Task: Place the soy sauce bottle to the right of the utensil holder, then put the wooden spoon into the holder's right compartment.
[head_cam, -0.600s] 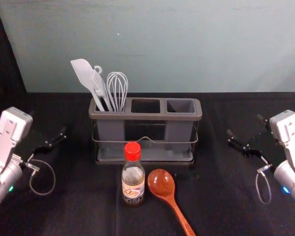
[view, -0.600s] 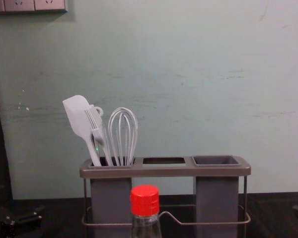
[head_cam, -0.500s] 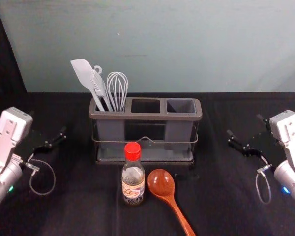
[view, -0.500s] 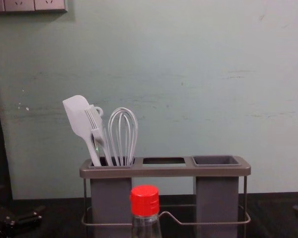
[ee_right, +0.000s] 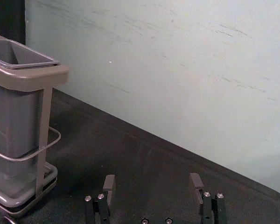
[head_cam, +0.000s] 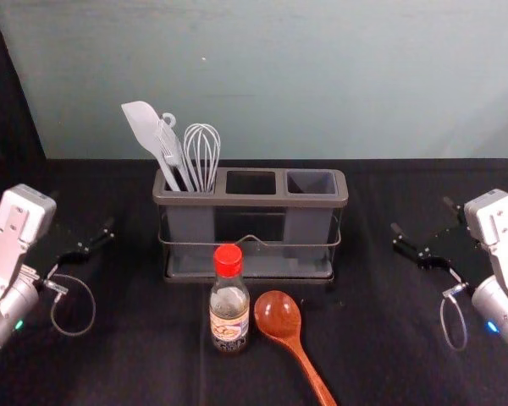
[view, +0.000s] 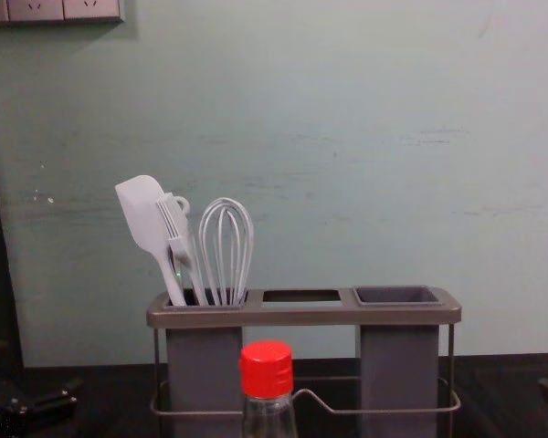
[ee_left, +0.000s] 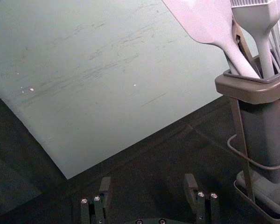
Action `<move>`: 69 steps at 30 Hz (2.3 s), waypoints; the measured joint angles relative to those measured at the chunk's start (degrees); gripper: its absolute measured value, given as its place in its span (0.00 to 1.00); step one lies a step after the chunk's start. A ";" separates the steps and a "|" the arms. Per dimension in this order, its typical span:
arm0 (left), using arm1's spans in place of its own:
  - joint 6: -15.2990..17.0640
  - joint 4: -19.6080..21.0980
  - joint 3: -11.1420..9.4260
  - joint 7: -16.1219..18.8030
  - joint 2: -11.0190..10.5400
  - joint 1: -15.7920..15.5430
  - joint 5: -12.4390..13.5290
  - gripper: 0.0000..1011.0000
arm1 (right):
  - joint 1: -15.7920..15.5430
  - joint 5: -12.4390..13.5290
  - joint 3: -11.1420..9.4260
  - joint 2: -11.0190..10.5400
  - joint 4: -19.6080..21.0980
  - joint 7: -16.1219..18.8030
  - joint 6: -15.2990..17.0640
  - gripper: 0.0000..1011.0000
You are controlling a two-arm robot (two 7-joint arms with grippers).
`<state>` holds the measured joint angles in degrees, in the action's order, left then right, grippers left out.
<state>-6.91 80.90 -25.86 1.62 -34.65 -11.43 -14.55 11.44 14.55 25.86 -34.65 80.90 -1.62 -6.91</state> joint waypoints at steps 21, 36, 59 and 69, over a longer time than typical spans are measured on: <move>0.00 0.00 0.00 0.00 0.00 0.00 0.00 1.00 | 0.00 0.00 0.00 0.00 0.00 0.00 0.00 0.99; 0.00 0.00 0.00 0.00 0.00 0.00 0.00 1.00 | 0.00 0.00 0.00 0.00 0.00 0.00 0.00 0.99; 0.00 0.00 0.00 0.00 0.00 0.00 0.00 1.00 | -5.00 -0.73 -3.16 -2.12 6.83 -1.86 -1.90 0.99; 0.00 0.00 0.00 0.00 0.00 0.00 0.00 1.00 | -14.69 0.40 -8.31 -6.26 15.28 -2.67 -6.53 0.99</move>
<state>-6.90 80.90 -25.86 1.62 -34.65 -11.43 -14.55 -3.26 14.95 17.55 -40.91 96.19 -4.29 -13.44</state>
